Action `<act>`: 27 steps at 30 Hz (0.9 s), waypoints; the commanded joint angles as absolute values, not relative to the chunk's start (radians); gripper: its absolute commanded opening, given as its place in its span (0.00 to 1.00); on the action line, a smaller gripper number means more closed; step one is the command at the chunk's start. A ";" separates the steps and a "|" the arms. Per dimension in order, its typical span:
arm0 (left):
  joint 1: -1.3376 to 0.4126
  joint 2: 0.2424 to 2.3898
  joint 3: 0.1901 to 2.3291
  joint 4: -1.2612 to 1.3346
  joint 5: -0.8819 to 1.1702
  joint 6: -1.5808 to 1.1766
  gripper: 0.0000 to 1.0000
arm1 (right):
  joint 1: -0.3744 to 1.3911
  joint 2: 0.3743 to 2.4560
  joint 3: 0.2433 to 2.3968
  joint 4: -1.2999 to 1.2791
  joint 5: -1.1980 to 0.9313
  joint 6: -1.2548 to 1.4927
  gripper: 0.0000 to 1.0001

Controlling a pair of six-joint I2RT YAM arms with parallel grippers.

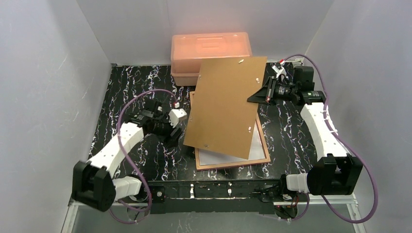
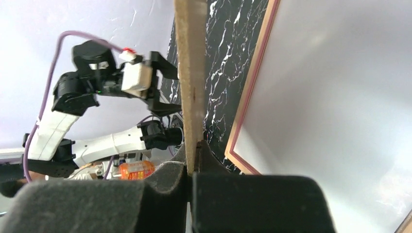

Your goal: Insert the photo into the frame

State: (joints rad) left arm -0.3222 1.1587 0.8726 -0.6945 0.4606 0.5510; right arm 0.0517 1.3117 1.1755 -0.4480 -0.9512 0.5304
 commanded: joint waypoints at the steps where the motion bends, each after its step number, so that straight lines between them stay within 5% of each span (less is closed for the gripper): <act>1: -0.356 1.311 0.926 -0.557 0.407 0.296 0.69 | 0.043 1.290 1.329 -0.628 -0.871 0.424 0.01; 10: -0.421 1.592 1.078 -0.380 0.374 0.090 0.73 | 0.032 1.228 1.411 -0.854 -0.644 0.359 0.01; 17: -0.490 1.705 1.093 -0.325 0.319 0.079 0.73 | 0.030 1.213 1.426 -0.894 -0.665 0.359 0.01; 27: -0.506 1.798 1.113 -0.334 0.204 0.101 0.49 | 0.031 1.198 1.368 -0.750 -0.820 0.468 0.01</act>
State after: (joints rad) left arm -0.5064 1.7798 1.0946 -0.3080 0.2806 0.0875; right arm 0.0338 1.2404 1.3678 -0.8894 -0.6743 0.3836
